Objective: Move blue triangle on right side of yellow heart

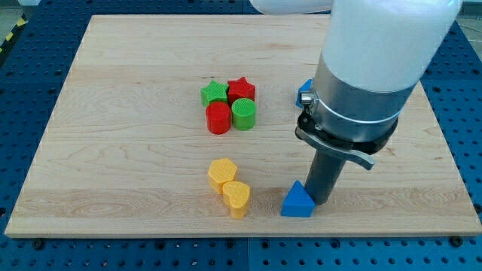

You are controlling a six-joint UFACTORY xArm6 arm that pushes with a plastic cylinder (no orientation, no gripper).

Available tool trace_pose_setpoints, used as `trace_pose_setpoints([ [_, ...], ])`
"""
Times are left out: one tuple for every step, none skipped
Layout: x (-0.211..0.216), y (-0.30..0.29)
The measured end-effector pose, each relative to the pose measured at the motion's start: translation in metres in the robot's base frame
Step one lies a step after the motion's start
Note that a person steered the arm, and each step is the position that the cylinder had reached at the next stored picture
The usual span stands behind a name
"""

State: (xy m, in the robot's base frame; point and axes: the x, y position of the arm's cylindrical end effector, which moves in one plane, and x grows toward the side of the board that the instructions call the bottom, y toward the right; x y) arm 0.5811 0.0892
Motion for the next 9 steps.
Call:
trace_pose_setpoints([
  [-0.001,-0.003],
  [-0.001,-0.004],
  [-0.001,-0.013],
  [-0.019,-0.01],
  [-0.024,0.025],
  [-0.017,0.073],
  [0.003,0.099],
  [0.034,0.106],
  [0.037,0.097],
])
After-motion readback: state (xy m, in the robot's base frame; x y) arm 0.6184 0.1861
